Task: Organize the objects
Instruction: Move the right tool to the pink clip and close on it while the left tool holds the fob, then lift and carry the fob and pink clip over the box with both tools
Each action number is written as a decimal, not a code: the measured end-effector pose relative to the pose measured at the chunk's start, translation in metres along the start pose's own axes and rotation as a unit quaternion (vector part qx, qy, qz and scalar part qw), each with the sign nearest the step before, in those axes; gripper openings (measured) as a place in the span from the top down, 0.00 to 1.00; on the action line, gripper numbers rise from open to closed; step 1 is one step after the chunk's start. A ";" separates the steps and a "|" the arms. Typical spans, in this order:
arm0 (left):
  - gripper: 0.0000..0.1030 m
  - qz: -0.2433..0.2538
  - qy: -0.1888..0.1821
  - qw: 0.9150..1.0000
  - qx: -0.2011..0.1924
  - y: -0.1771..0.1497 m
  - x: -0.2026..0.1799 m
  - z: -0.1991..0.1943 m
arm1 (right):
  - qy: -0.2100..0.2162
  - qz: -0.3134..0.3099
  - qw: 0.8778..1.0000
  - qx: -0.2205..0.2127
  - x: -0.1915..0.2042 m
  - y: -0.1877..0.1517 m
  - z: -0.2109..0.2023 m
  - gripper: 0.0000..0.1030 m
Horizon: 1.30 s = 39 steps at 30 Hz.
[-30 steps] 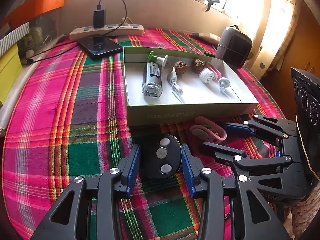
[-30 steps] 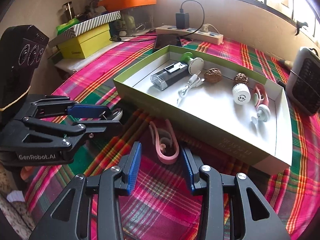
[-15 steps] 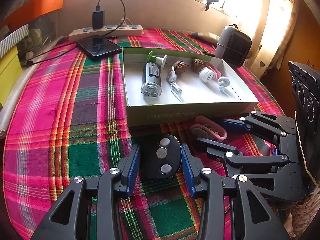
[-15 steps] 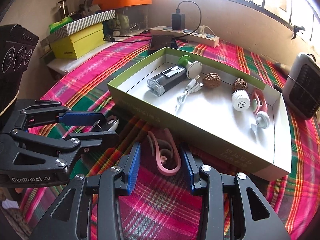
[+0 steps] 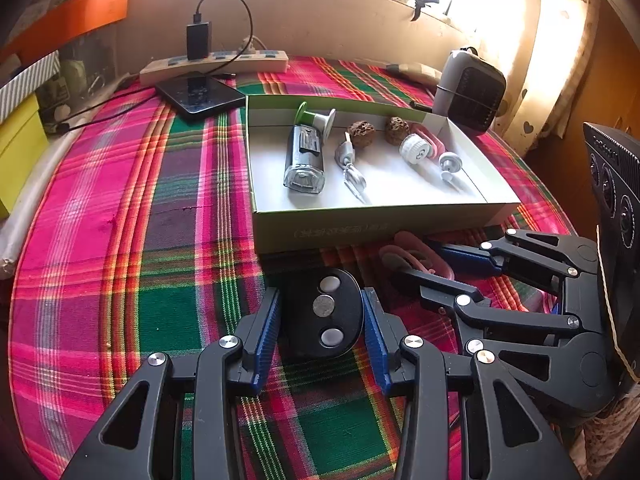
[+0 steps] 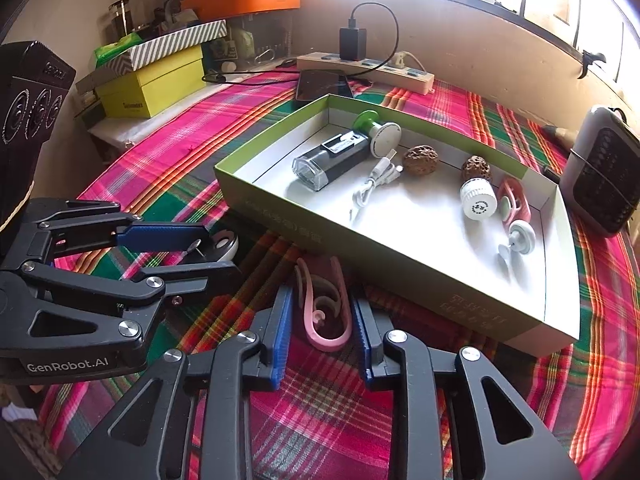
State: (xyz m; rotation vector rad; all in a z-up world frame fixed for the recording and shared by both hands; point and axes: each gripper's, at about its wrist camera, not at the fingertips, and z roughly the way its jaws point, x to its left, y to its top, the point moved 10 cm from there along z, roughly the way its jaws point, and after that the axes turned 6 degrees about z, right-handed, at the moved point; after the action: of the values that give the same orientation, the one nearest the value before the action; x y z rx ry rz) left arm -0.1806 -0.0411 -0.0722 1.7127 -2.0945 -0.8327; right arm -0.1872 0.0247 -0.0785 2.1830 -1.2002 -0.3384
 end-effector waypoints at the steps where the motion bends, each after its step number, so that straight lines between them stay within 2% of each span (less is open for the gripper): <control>1: 0.63 0.000 0.000 1.000 0.000 0.000 0.000 0.000 | -0.001 0.000 1.000 0.000 0.000 0.000 0.000 0.76; 23: 0.63 0.003 0.020 1.000 -0.002 -0.002 0.005 -0.003 | -0.008 0.016 1.000 -0.001 0.002 -0.004 -0.004 0.76; 39: 0.63 0.011 0.025 1.000 -0.016 0.005 -0.002 -0.013 | 0.016 0.040 0.999 -0.010 0.001 -0.005 -0.015 0.76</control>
State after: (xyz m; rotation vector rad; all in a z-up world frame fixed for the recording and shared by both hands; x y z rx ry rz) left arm -0.1767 -0.0417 -0.0585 1.6729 -2.0534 -0.8046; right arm -0.1766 0.0318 -0.0699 2.1094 -1.2560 -0.2797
